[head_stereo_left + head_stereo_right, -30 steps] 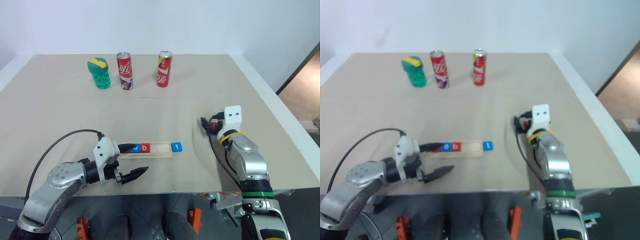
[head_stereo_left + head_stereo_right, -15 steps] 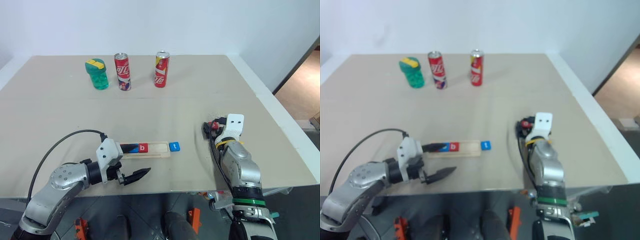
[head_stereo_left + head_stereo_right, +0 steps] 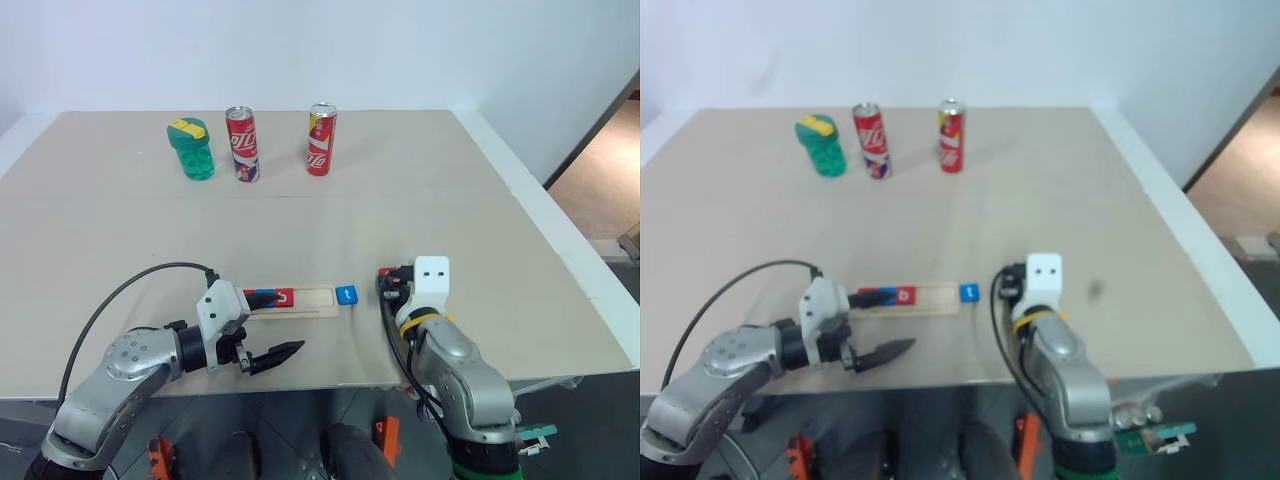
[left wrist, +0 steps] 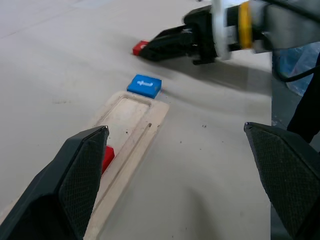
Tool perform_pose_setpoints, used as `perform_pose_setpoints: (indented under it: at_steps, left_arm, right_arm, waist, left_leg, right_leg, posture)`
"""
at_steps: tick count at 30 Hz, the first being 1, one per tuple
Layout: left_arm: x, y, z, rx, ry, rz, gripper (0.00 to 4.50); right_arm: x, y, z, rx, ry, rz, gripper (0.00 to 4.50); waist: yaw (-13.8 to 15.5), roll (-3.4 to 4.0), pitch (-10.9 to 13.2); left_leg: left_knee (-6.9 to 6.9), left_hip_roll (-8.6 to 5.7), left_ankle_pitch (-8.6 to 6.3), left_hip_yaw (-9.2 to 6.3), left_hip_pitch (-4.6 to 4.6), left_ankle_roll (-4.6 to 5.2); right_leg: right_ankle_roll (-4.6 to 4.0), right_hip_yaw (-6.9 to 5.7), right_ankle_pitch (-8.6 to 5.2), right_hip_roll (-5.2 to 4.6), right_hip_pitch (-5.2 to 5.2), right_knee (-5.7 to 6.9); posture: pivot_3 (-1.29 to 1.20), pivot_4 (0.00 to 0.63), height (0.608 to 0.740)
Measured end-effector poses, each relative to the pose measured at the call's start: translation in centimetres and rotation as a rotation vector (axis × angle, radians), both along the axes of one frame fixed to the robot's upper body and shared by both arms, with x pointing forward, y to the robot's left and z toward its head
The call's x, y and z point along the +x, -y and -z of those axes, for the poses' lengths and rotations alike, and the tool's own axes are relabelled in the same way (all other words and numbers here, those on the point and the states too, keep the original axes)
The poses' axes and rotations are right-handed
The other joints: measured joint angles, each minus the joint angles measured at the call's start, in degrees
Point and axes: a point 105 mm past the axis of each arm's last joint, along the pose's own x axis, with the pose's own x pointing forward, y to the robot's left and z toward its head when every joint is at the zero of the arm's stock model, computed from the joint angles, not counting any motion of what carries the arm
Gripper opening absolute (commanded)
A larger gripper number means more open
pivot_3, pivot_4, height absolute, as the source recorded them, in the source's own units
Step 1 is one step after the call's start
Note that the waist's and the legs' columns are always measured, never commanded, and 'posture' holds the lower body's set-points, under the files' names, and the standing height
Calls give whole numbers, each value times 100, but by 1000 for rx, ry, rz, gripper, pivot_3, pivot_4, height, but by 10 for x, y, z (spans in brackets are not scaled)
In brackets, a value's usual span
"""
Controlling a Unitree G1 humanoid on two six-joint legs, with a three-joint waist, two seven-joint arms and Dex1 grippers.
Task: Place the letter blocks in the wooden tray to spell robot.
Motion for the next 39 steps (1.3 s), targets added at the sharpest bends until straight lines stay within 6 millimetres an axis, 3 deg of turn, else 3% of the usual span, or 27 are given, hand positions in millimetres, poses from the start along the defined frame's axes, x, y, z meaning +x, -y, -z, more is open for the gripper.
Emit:
perform_pose_setpoints:
  at_steps: [4,8,10,12,15,17,19,20,21,22,26,29,32,35,38,39]
  left_arm:
    - [-1,0,1,11,-10,19,4500]
    - [-2,0,3,18,-22,39,4500]
    - [0,0,3,20,-23,41,4500]
    - [1,0,2,22,-20,46,4500]
    - [-1,2,3,23,-25,70,4500]
    - [-4,5,4,31,-26,108,4500]
    - [-7,7,5,38,-30,135,4500]
    - [-7,7,5,38,-31,136,4500]
    - [-8,8,4,40,-29,149,4500]
    - [-8,8,4,39,-26,153,4500]
    - [-8,11,0,33,2,175,4500]
    - [-7,15,-2,27,12,190,4500]
    - [-7,15,-1,24,9,192,4500]
    - [-7,15,-1,20,12,189,4500]
    - [-5,17,-3,7,21,174,4500]
    - [-5,17,-3,7,21,173,4500]
  right_arm:
    - [-19,-5,-1,16,-47,-22,1188]
    - [-24,-7,-1,20,-67,-26,1188]
    - [-25,-9,-2,29,-69,-32,2216]
    - [-26,-11,-3,41,-67,-43,2938]
    - [-26,-10,-7,20,-56,-61,3927]
    - [-18,0,-26,-42,3,-99,4408]
    - [-9,23,-59,-123,99,-143,4408]
    - [-9,24,-60,-128,102,-148,4408]
    - [0,37,-77,-185,124,-270,4408]
    - [1,38,-77,-189,120,-287,4408]
    - [15,48,-76,-314,65,-717,4408]
    - [13,35,-65,-342,66,-1042,4408]
    - [20,32,-45,-372,42,-1207,4408]
    - [23,32,-39,-389,43,-1248,4408]
    - [30,27,-16,-405,19,-1313,4408]
    - [30,27,-15,-405,17,-1313,4177]
  waist:
    - [1,0,0]
    - [1,-1,0]
    - [1,-1,0]
    - [1,-1,0]
    - [0,-1,1]
    - [0,-1,3]
    - [2,-2,3]
    - [2,-3,4]
    - [1,-14,4]
    - [1,-14,4]
    - [-3,10,34]
    - [-12,4,35]
    - [-10,10,41]
    - [-2,11,43]
    - [5,15,47]
    - [6,15,47]
  left_leg:
    - [1,-1,0,0,1,0]
    - [4,-7,2,1,1,-1]
    - [4,-7,2,1,2,-1]
    - [2,-8,2,1,1,-2]
    - [0,-9,1,3,-4,-3]
    - [4,-17,1,4,-7,-2]
    - [11,-20,1,7,-9,-2]
    - [11,-20,1,8,-9,-2]
    - [11,-16,1,9,-1,-1]
    - [7,-16,1,8,-1,-1]
    - [5,-20,3,15,10,9]
    - [2,-11,-2,3,13,16]
    - [1,-9,-2,0,10,17]
    - [1,-11,-3,0,9,17]
    - [10,-19,-3,2,6,16]
    - [10,-19,-3,2,7,16]
  right_leg:
    - [0,4,1,-5,-2,-1]
    - [-1,3,2,-9,-2,-1]
    - [-1,4,2,-10,-2,-1]
    - [-1,4,1,-9,-3,-2]
    - [2,3,-2,-10,-6,-4]
    - [6,9,1,-13,-8,-5]
    - [10,7,2,-15,-2,-10]
    - [10,7,2,-15,-2,-11]
    - [7,0,2,-8,7,-16]
    - [6,-1,2,-8,7,-16]
    - [5,-1,4,-10,17,-18]
    - [23,-5,14,7,21,-17]
    - [23,-6,14,10,18,-14]
    - [25,-6,13,7,19,-14]
    - [31,-5,16,-8,23,-13]
    - [31,-5,16,-8,23,-13]
  posture:
    - [0,150,740]
    - [0,150,740]
    - [0,150,740]
    - [0,150,740]
    - [0,150,740]
    - [0,150,740]
    - [0,150,740]
    - [0,150,740]
    - [0,150,740]
    - [0,150,740]
    - [0,150,740]
    - [0,150,740]
    - [0,150,740]
    - [0,150,740]
    - [0,150,740]
    - [0,150,740]
